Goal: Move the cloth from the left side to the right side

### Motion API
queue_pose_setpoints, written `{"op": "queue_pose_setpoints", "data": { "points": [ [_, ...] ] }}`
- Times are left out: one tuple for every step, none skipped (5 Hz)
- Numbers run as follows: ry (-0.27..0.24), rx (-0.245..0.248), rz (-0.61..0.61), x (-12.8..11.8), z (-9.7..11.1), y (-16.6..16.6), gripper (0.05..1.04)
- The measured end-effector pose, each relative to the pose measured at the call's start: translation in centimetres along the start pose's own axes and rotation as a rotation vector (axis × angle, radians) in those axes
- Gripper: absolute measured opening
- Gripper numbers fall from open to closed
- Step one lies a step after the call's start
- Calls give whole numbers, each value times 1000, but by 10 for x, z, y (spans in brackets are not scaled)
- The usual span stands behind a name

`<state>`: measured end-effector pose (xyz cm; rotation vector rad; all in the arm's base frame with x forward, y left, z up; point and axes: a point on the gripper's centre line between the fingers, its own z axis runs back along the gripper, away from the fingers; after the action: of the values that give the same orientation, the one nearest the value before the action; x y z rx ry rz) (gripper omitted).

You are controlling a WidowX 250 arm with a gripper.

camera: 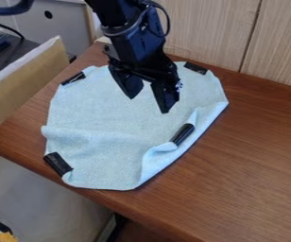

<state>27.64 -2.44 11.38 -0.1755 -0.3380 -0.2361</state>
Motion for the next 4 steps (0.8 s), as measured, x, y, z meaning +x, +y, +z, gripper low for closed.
{"op": "queue_pose_setpoints", "data": {
  "points": [
    [29, -7, 9, -4, -6, 1, 1001],
    [67, -6, 59, 7, -4, 20, 1001],
    [108, 70, 115, 16, -9, 41, 1001],
    [157, 121, 158, 13, -30, 63, 1001]
  ]
}}
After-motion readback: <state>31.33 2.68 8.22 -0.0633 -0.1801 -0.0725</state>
